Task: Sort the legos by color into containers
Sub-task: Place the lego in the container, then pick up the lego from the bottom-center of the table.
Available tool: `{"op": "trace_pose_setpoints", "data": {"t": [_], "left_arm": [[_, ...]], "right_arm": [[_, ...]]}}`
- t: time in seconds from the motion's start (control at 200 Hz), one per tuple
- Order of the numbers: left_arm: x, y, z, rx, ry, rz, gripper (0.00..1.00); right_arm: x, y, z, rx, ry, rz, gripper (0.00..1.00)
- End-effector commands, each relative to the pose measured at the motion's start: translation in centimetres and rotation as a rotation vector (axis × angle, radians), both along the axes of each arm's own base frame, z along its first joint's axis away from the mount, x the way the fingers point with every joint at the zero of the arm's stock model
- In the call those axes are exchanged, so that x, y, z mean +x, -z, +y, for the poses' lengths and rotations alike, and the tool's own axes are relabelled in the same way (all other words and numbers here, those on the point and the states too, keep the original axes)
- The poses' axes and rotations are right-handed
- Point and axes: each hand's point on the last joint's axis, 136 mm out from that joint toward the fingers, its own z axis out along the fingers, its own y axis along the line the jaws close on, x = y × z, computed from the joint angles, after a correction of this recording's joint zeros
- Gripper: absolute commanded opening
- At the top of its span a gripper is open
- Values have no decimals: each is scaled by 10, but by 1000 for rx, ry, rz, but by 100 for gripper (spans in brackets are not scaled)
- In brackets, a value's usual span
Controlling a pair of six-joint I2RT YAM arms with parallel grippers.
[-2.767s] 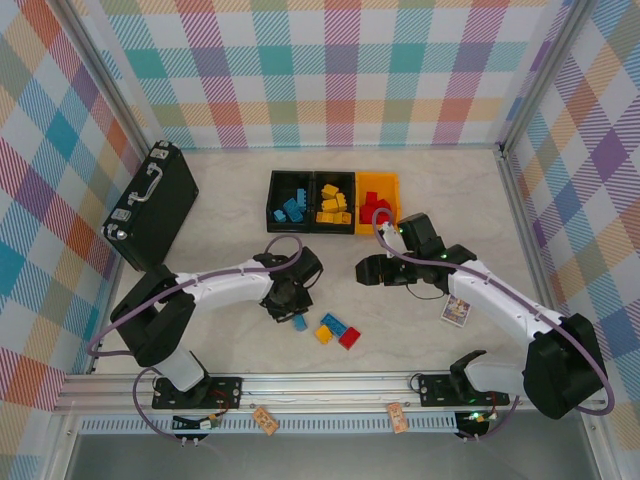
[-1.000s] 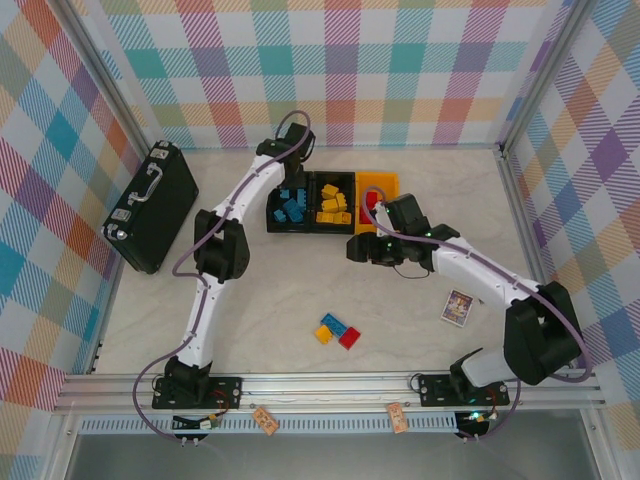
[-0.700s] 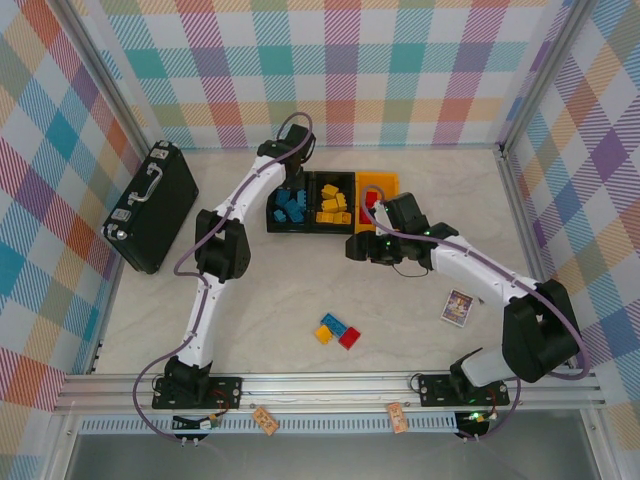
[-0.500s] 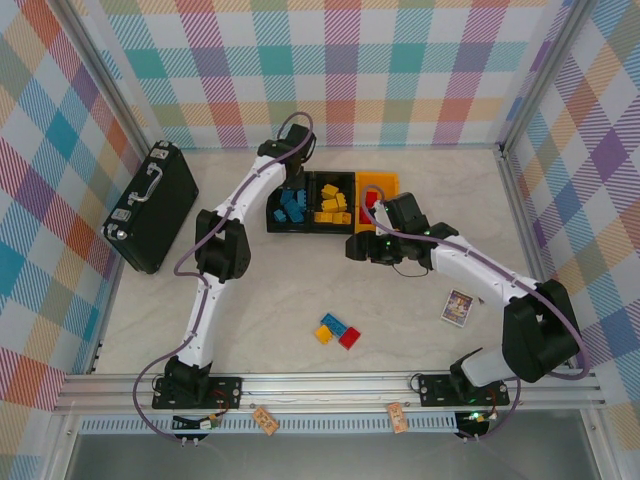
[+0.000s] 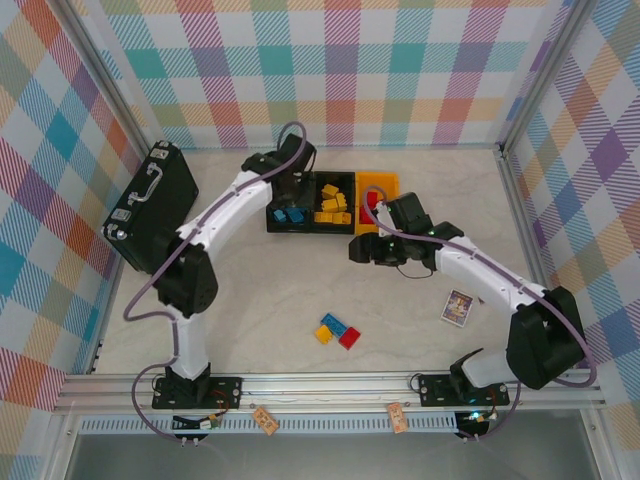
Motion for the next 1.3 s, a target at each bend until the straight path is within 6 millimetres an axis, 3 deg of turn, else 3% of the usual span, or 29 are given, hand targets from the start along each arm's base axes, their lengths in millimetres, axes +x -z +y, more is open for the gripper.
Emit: {"op": "trace_pose_setpoints", "data": {"t": [0.0, 0.275, 0.575, 0.8, 0.965, 1.295], "left_arm": [[-23, 11, -5, -83, -12, 44, 46], [-86, 37, 6, -171, -38, 120, 47], [-149, 74, 18, -280, -80, 231, 53], [-190, 101, 24, -353, -120, 337, 56], [-204, 118, 36, -319, -150, 366, 56], [-208, 133, 41, -293, -173, 393, 56]], "right_arm": [[-15, -6, 0, 2, -59, -1, 60], [-44, 20, -7, -67, -120, 58, 60], [-106, 58, 4, -245, -325, 15, 70], [-139, 84, 11, -382, -437, -13, 71], [-152, 99, 13, -447, -471, -18, 71], [-166, 120, 20, -521, -532, -14, 71]]}}
